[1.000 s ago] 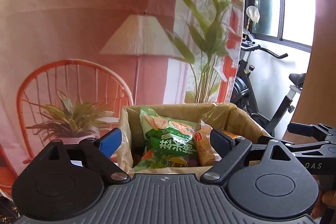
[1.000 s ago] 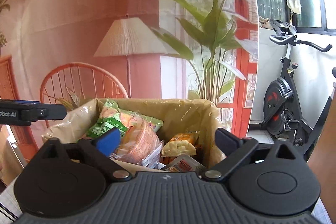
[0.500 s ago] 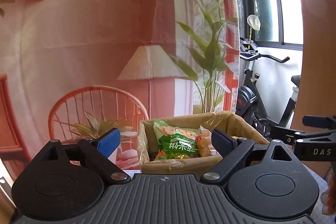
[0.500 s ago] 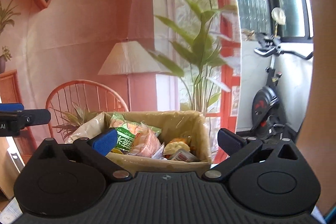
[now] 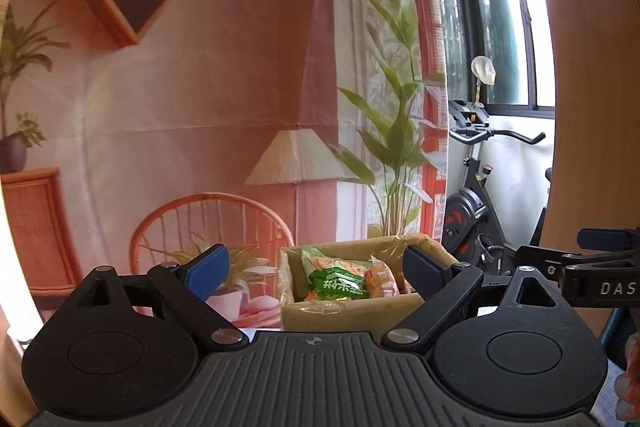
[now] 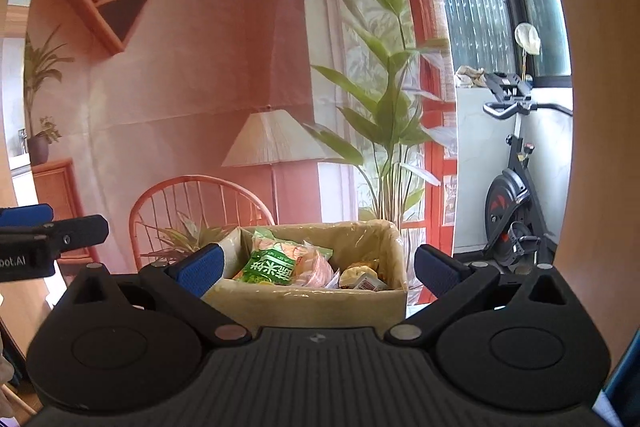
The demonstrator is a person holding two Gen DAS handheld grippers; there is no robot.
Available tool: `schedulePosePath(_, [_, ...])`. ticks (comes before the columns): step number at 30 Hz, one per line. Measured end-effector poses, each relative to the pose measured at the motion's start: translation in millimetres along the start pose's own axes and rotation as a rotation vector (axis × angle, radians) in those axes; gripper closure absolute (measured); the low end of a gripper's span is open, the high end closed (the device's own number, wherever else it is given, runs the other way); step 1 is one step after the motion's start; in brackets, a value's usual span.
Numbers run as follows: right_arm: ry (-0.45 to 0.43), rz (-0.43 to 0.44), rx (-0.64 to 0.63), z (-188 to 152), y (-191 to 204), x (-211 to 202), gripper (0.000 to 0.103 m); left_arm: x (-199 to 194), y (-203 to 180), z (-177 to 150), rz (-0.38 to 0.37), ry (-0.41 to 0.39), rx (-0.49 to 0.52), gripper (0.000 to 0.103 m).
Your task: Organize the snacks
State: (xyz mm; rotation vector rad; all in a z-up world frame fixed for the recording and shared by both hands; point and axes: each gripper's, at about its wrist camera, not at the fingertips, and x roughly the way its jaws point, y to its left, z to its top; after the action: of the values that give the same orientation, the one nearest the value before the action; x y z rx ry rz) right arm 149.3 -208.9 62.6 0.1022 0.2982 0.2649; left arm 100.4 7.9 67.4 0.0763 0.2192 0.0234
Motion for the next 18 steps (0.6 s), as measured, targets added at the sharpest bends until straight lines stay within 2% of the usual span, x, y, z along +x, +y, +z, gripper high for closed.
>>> schedulePosePath(6, [-0.011, -0.006, -0.014, 2, 15, -37, 0.000, -31, 1, 3, 0.030, -0.024, -0.003, 0.008])
schedulePosePath(10, [-0.017, 0.027, 0.030, -6, 18, -57, 0.000, -46, 0, 1, 0.015, -0.012, -0.009, 0.008])
schedulePosePath(18, [-0.007, 0.047, 0.035, -11, 21, -72, 0.000, -59, 4, -8, 0.004, -0.008, -0.036, 0.008])
